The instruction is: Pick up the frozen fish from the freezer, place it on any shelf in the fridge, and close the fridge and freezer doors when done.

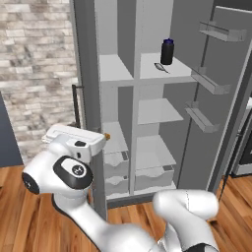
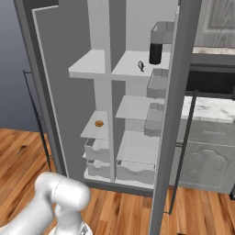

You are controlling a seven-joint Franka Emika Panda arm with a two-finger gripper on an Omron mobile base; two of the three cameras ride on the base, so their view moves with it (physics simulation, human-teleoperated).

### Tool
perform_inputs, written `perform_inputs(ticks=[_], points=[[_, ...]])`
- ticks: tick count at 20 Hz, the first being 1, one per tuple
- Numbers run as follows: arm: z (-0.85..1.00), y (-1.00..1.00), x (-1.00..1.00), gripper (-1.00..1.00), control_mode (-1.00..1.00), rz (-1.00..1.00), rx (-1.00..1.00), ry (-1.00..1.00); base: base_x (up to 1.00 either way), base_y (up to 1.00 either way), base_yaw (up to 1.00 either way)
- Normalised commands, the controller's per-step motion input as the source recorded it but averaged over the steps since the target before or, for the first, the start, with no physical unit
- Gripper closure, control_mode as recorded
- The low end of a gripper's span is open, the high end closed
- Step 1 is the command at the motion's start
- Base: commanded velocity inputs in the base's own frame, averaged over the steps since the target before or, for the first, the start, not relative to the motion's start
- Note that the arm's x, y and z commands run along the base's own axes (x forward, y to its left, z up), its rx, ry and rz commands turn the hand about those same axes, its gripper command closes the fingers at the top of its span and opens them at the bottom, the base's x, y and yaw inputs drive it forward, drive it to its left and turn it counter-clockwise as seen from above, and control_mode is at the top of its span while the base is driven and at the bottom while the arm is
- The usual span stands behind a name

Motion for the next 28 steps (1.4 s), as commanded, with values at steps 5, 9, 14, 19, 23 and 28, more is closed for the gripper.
perform_inputs(ticks=[5,9,14,19,23,28], points=[[-0.49,0.14,0.55,-1.0,-1.0,-0.15,0.02,0.05,0.0,0.0,0.0],[-0.18,0.44,0.8,-1.0,-1.0,-0.18,0.0,0.0,0.0,0.0,0.0],[-0.07,0.5,0.73,-1.0,-1.0,-0.18,0.0,0.0,0.0,0.0,0.0],[-0.16,0.43,0.62,-1.0,-1.0,-0.15,0.0,0.01,0.0,0.0,0.0],[-0.19,0.3,0.56,-1.0,-1.0,-0.11,-0.01,0.01,0.0,0.0,0.0],[-0.19,0.21,0.59,-1.0,-1.0,-0.1,-0.04,0.01,0.0,0.0,0.0]])
